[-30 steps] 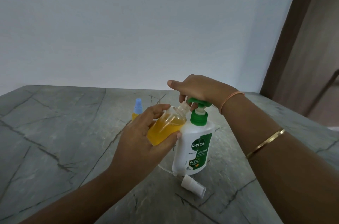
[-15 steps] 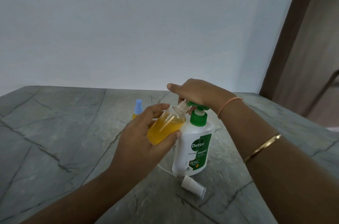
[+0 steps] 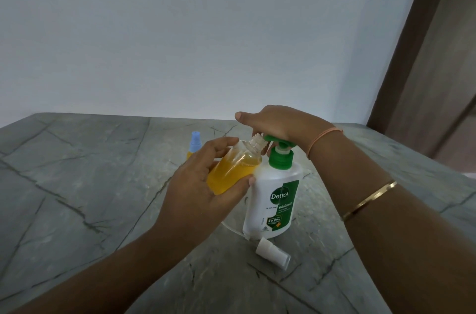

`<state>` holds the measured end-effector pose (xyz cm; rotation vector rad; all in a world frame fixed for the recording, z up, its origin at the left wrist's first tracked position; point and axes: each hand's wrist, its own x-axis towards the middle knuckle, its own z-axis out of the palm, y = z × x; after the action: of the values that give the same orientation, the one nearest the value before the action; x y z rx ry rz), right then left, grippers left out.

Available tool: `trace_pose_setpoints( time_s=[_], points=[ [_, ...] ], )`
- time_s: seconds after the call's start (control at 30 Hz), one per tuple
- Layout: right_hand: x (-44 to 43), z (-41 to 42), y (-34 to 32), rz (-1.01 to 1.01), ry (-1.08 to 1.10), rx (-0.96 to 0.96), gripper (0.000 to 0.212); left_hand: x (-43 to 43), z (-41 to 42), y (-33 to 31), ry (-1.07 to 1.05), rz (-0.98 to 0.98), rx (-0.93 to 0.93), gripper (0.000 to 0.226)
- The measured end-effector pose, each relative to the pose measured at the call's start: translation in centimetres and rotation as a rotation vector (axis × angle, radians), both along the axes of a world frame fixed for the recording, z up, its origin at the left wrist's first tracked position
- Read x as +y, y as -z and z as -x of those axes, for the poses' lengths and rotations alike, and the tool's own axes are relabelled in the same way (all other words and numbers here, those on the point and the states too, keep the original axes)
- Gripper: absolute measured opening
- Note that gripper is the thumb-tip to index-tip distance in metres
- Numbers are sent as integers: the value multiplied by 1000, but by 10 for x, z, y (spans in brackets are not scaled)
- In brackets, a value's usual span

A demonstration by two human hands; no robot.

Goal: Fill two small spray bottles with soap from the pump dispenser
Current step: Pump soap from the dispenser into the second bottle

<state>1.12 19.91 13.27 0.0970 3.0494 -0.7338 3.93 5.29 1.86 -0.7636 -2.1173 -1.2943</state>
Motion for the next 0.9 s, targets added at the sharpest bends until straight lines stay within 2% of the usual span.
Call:
trace_pose_setpoints(
  time_s=[0.33, 0.63, 0.77, 0.9],
  points=[
    [5, 2, -5, -48, 0, 75, 51, 1, -2, 0, 2, 0, 8, 52],
    [3, 2, -3, 61, 9, -28, 56, -1, -2, 0, 6, 0, 4, 53],
    [2, -2, 0, 27, 17, -51, 49, -1, -1, 0, 10, -8, -1, 51],
    [-1, -3, -1, -11, 7, -26, 57, -1, -4, 0, 12, -9, 3, 54]
  ],
)
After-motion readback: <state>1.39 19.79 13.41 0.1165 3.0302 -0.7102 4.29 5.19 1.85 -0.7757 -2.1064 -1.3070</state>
